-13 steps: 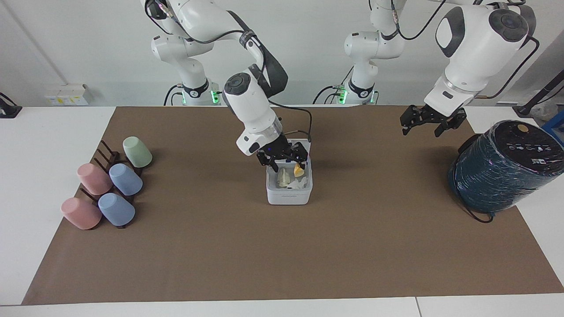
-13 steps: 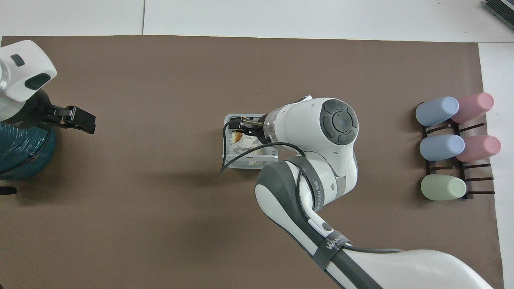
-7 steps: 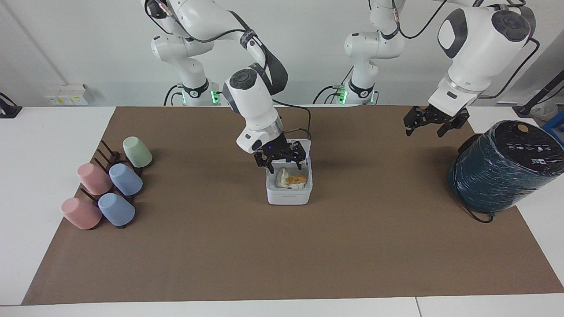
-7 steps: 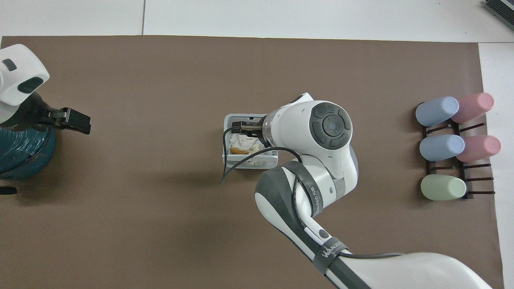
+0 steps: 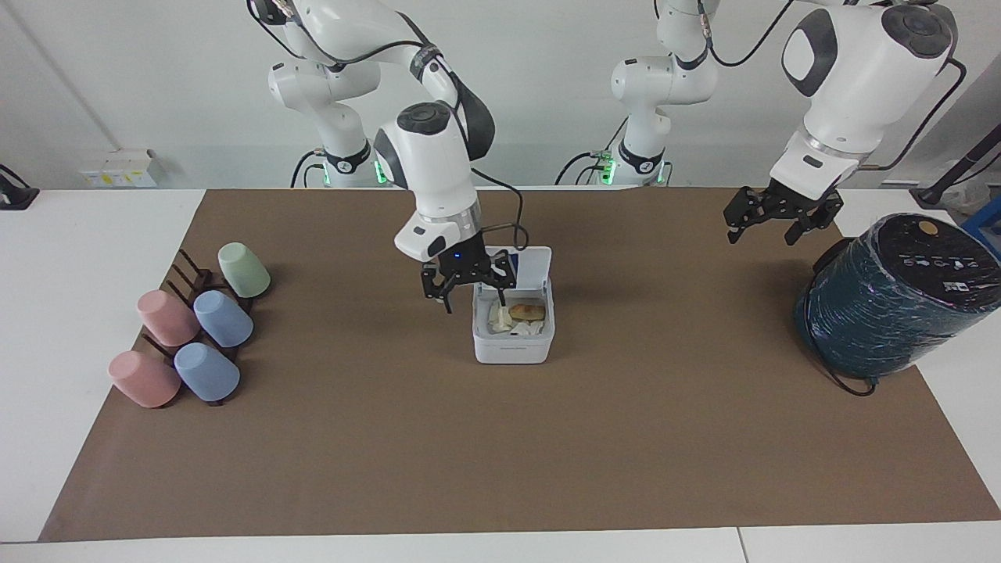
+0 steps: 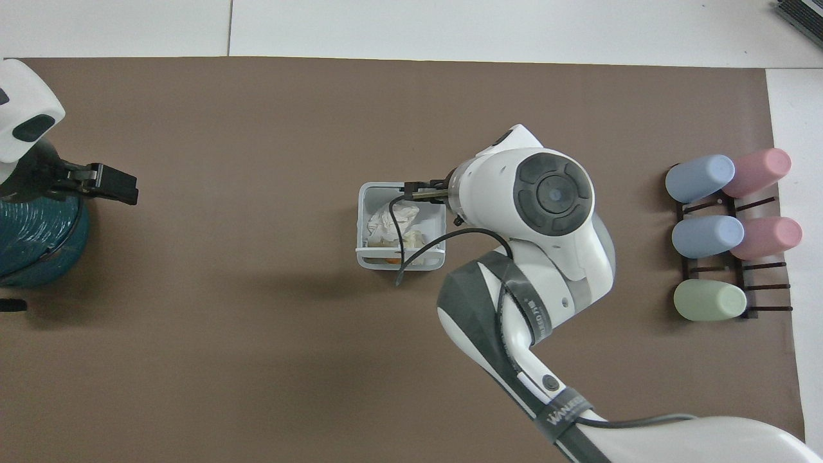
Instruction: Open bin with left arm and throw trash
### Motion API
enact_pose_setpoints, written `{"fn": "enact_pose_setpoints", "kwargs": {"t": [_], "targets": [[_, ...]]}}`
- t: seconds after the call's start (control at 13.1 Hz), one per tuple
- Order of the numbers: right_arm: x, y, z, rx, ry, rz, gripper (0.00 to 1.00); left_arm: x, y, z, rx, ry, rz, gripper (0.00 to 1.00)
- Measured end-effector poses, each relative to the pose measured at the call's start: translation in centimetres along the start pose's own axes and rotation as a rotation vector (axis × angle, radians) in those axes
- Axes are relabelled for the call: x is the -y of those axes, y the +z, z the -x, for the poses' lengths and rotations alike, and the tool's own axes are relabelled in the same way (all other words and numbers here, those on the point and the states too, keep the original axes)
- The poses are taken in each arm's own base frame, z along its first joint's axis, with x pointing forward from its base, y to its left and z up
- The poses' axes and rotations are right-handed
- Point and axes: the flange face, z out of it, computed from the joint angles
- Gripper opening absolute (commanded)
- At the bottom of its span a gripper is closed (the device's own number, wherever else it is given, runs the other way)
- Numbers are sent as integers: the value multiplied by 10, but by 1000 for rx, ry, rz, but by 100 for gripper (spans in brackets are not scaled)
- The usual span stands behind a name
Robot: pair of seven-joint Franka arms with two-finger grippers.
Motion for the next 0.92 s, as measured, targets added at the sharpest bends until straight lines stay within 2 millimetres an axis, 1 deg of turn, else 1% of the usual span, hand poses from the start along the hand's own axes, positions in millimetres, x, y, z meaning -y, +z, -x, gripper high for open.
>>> {"fn": "enact_pose_setpoints", "kwargs": {"t": [0.15,0.23,0.31,0.38,0.53,0.61,0.76,0.92], "targets": [[-61,-40,-18,4,3,53,100,2,-1,0,-4,-3,1,100],[-86,-58,-21,13,5,74,100,3,-1,0,-9,-5,1,100],[-106,-75,-22,25,14,93,100,6,-2,-1,-15,-9,1,100],[-121,-89,-20,39,29,110,100,8,-2,-1,-19,-12,0,100],[-149,-110,-17,66,52,137,100,10,-3,-1,-21,-14,0,100],[-166,-119,-15,80,53,150,100,10,-4,0,-23,-15,0,100],[-212,-141,-12,110,38,169,100,9,-7,1,-27,-14,0,100],[-254,-170,-6,152,13,177,100,8,-8,3,-22,-12,0,100]]}}
